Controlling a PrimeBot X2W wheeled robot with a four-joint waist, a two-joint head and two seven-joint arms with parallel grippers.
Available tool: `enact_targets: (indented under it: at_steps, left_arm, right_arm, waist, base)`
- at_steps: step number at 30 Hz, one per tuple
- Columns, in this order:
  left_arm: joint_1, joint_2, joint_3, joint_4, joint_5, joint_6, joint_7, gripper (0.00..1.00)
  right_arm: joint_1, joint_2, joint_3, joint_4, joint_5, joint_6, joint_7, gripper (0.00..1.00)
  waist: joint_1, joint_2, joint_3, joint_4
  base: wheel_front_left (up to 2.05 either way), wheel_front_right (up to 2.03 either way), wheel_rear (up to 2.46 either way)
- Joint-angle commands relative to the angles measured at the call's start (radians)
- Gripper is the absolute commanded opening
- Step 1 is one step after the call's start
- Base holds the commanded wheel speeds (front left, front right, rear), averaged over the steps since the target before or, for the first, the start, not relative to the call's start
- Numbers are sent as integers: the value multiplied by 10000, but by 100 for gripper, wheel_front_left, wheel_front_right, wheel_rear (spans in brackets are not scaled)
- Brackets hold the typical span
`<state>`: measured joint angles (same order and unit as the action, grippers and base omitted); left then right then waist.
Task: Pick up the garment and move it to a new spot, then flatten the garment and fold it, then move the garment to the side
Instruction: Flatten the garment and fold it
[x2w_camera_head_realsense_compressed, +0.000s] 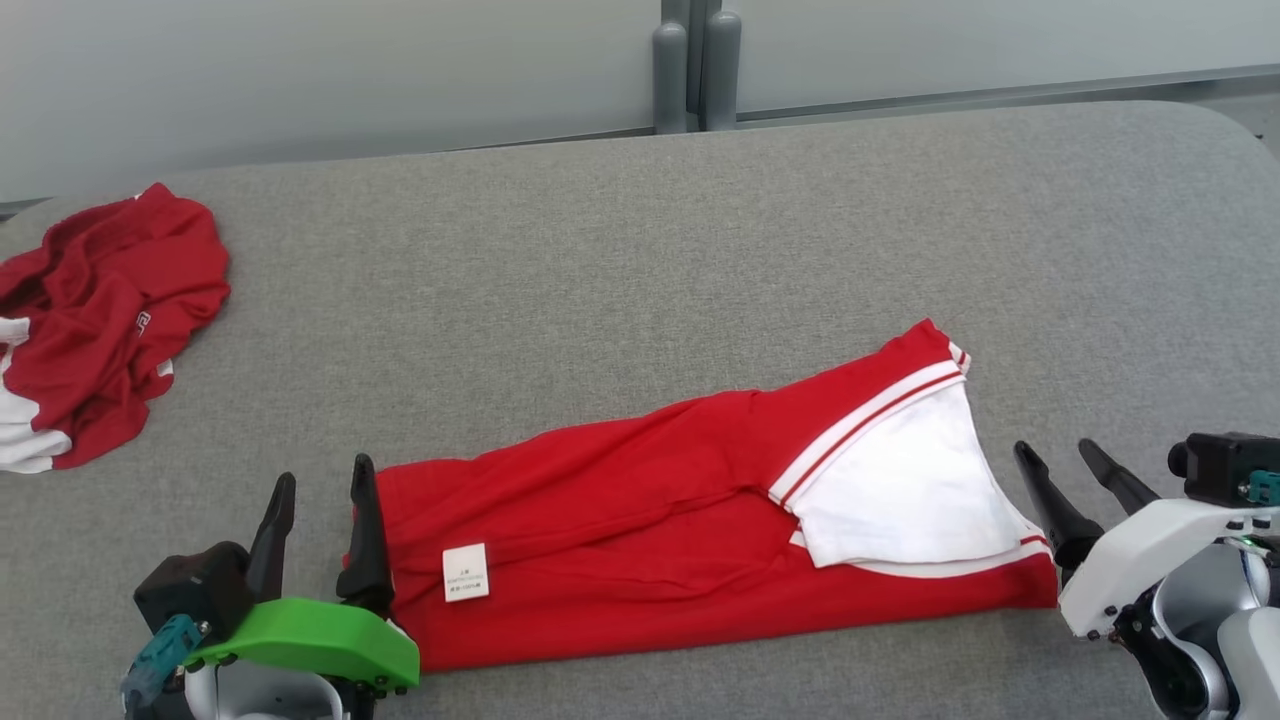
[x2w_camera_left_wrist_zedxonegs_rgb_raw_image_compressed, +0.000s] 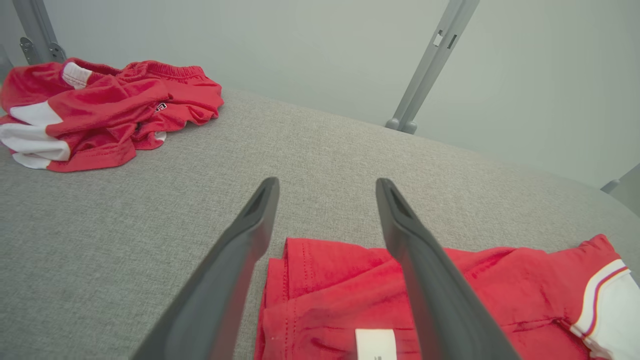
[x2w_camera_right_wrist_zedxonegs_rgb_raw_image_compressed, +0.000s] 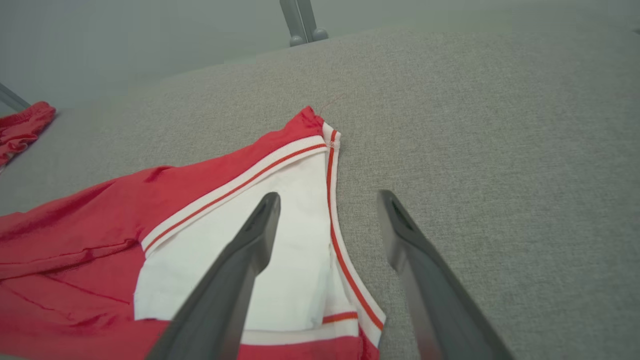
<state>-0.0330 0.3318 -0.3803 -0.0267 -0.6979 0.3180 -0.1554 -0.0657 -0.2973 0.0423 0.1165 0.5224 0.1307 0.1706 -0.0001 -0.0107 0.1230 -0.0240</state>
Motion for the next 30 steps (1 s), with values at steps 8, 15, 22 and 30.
enact_targets:
  at_steps: [8,15,22,30]
  left_arm:
    - [-141,-116,-95,193,8,25,-85,100]
    - [-123,-49,-80,129,75,133,-131,100]
    - [-140,-113,-159,104,71,144,-178,100]
    - [-40,-106,-171,116,49,168,-224,100]
  right_arm:
    - [-784,-67,89,1267,271,1,1156,100]
    - [-1437,-186,238,2653,370,1,1441,100]
    - [-1876,-245,613,3723,481,1,1689,100]
    - [-2068,-65,1637,4171,195,30,1896,100]
  waist:
    - [1,107,24,674]
    - [1,107,122,1206]
    - [1,107,127,1532]
    - [1,107,143,1567]
  base:
    - [0,0,0]
    - [0,0,0]
    - [0,0,0]
    - [0,0,0]
